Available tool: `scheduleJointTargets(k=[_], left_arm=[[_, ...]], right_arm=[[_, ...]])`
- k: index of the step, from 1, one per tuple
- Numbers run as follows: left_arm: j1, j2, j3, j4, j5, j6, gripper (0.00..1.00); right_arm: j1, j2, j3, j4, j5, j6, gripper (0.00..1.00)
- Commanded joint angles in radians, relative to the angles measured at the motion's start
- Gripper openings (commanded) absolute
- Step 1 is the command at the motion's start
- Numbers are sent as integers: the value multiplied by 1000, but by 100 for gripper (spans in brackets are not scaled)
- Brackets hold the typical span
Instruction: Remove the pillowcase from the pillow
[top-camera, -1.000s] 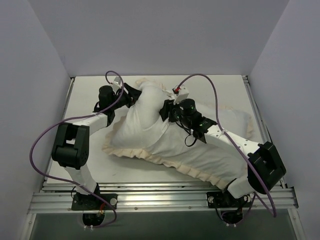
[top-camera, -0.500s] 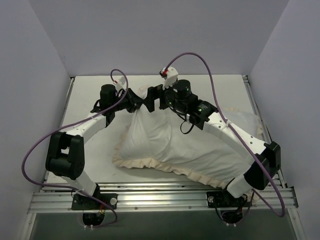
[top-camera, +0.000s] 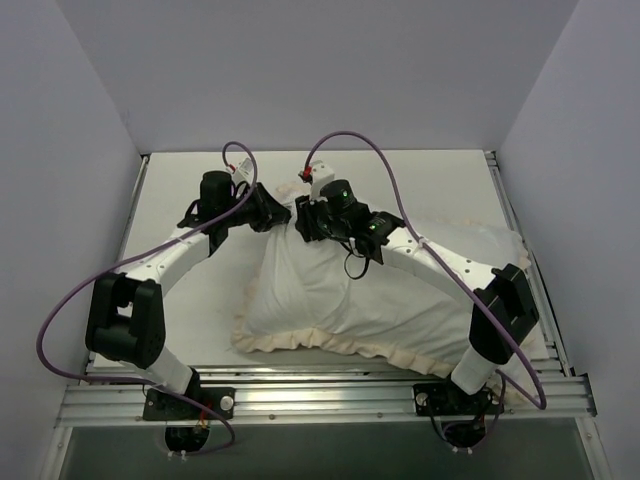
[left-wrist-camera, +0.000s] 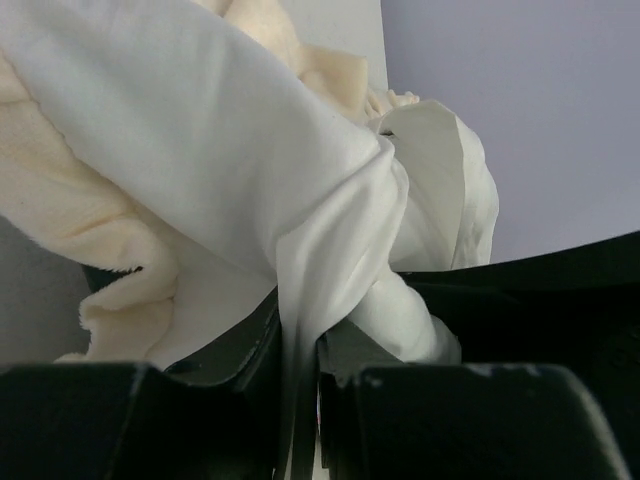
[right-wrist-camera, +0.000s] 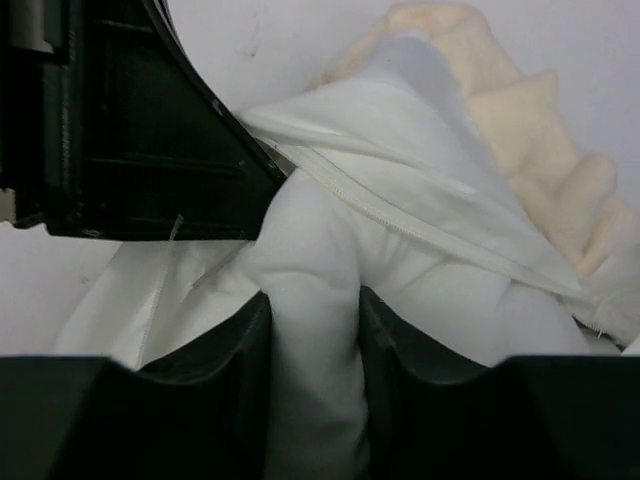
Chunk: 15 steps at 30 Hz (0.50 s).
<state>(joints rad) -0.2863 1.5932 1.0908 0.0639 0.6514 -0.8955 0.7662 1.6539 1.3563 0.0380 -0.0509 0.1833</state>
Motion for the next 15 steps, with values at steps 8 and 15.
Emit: scheduleJointTargets(k=[8,15], left_arm=[[6,-76,24,-33,-1,52,24],[7,-69,23,-173,-116,124,23]], right_arm=[[-86,-135,-129,-90,7,-32,0],[-110,-262,-92,23,-104,-21,0]])
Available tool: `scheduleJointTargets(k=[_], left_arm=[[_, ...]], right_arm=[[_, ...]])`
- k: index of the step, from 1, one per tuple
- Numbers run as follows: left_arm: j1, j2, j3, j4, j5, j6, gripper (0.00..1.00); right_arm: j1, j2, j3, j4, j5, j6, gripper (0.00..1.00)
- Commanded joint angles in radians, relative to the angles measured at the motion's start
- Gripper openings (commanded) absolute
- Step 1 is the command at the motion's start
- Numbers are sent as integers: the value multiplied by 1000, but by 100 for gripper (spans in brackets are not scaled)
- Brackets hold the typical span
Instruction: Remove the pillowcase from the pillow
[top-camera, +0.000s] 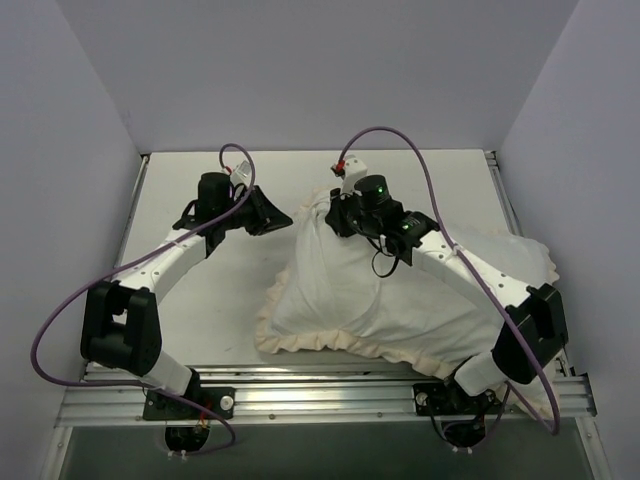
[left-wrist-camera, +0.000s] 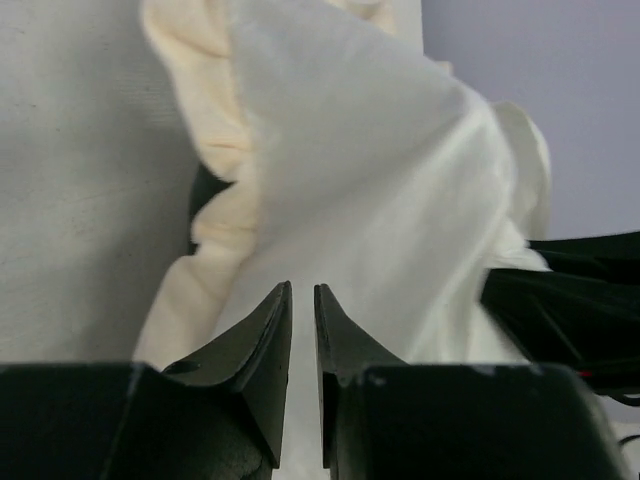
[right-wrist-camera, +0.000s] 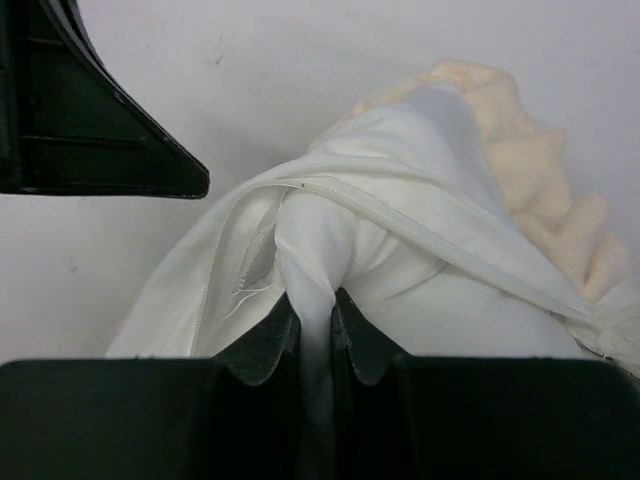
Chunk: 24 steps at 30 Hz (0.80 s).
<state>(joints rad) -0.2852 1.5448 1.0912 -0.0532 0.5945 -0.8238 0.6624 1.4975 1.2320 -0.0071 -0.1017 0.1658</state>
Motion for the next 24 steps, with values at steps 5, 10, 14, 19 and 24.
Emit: scheduleJointTargets(k=[5,10,14,19,24], left_arm=[[0,3,30,-14,-13,8,25],[1,-87,78,-40,-10,20,62],[0,-161,147,-117,-35,80,76],[-38,-172,177,-161,-2,129,76],[-97,-135,179,-191,-10,183,67]], right_arm=[[-4,-108,61,82,-156,-3,0],[-4,-94,25,85,-151,-29,0],[-4,-95,-9,111,-168,-29,0],[-1,-92,-34,130,-168,-28,0],[11,-86,-49,141,-168,-23,0]])
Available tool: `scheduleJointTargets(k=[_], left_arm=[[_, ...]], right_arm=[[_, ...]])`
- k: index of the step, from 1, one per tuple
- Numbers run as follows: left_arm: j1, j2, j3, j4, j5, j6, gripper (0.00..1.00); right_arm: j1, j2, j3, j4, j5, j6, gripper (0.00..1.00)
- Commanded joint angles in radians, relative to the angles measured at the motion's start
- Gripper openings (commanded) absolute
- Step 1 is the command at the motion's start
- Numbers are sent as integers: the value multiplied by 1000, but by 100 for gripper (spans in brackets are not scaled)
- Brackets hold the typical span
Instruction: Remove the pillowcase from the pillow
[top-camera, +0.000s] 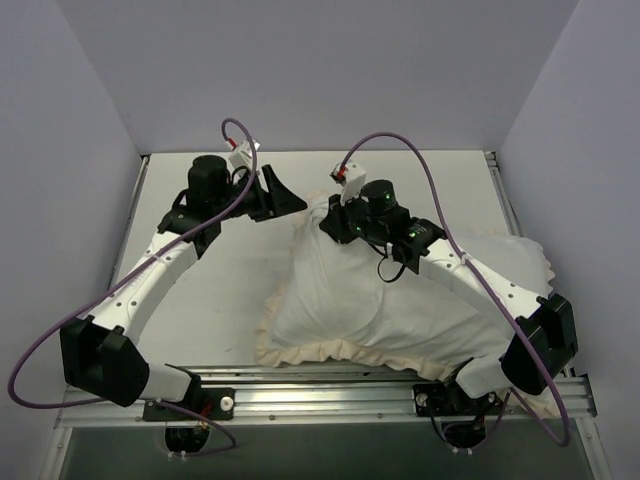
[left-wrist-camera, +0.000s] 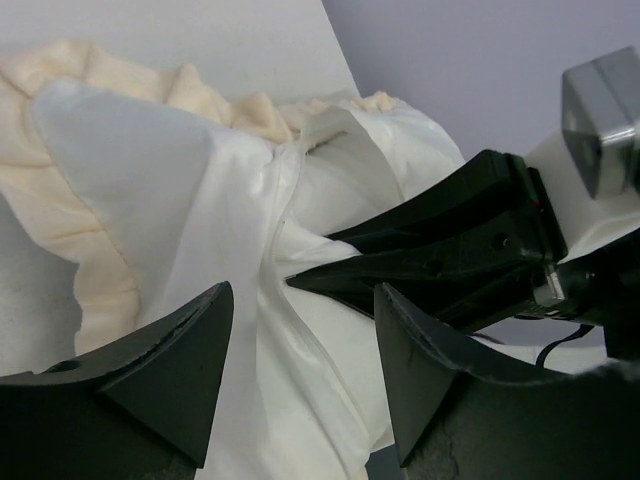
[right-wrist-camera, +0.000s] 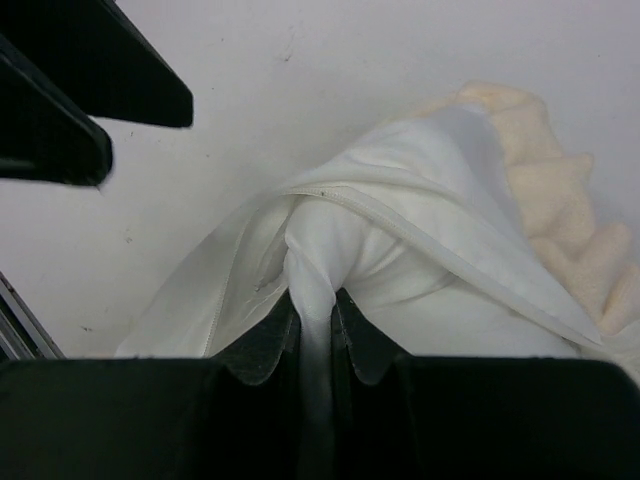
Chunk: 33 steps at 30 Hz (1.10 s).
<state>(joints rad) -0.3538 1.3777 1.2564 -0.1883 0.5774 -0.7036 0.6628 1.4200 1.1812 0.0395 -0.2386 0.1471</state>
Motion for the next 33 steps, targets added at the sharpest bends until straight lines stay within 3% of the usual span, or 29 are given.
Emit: scheduleJointTargets(k=[1,5,18,19,22,23,24,29,33], left_arm=[[-37,38,15,-63,-4,70,66],[-39,61,14,-115,-48,111,60],[-71,119,-22,-59,-53,101,52],[-71,123,-25,-53,-54,99,50],[-68,135,-37,-54,-91,102,29],[-63,138,-40,-53,-105,102,12],[-50,142,-51,-50,-137,95,4],[24,173,-98,26,-188,-29,2],[35,222,-72,35,-226,-37,2]], right_arm=[[9,-10,0,95,-33,-4,0],[12,-12,-14,97,-36,-1,0],[20,0,-34,115,-36,2,0],[21,-1,-35,114,-37,3,0],[23,-7,-38,108,-39,-1,0],[24,-12,-41,103,-47,-4,0],[23,-22,-41,94,-54,-9,0],[29,-66,-54,44,-214,-85,0],[46,-108,-46,-3,-309,-127,0]])
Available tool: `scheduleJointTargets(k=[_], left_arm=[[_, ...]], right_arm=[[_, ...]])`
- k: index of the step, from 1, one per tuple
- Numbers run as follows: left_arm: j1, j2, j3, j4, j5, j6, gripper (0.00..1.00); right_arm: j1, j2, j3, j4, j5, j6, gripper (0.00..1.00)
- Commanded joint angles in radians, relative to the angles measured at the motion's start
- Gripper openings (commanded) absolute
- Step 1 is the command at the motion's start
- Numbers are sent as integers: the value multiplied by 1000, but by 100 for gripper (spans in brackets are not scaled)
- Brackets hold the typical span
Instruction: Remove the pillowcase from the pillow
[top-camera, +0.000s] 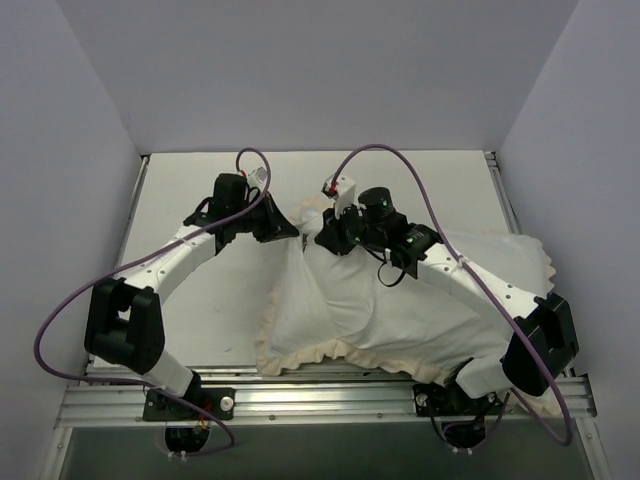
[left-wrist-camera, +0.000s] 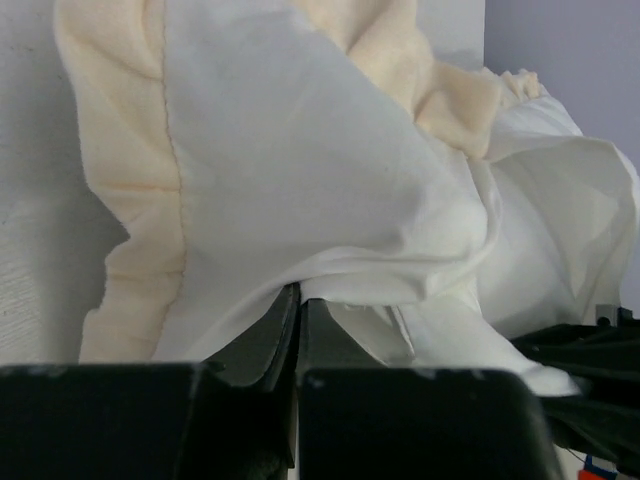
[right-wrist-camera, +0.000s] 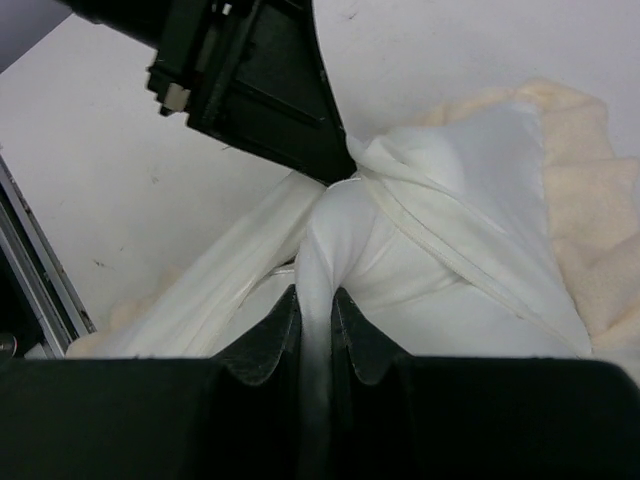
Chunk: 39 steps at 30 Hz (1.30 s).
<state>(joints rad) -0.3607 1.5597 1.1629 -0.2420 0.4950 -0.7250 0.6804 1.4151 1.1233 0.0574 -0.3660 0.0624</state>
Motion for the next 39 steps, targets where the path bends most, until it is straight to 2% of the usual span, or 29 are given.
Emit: scheduleJointTargets(k=[1,6,11,13,18,23,30,33,35,39], left_arm=[[40,71,41,76,-133,-14,2],[17,138,40,52,-104,-22,2],[-21,97,-18,53,-81,-10,2],[-27,76,-25,20,-72,12,2],[-2,59,-40,-86,-130,75,2],[34,95,-31,-72,-122,59,2],[12,128,20,-106,-116,85,2],[20,77,8,-105,-133,90,2],[28,30,-8,-88,-166,96,2],[43,-120,1,-88,-242,191,2]], right_arm=[[28,-114,16,-15,-194,-42,0],[25,-153,76,53,-136,-33,0],[12,-108,153,113,77,-42,0],[-13,-96,181,169,113,-38,0],[-35,-96,251,223,44,-30,0],[-36,-134,244,262,-4,5,0],[-51,-134,254,275,50,-13,0],[-71,-96,276,276,137,-39,0],[-88,-33,289,252,284,-45,0],[-128,74,296,249,452,0,0]])
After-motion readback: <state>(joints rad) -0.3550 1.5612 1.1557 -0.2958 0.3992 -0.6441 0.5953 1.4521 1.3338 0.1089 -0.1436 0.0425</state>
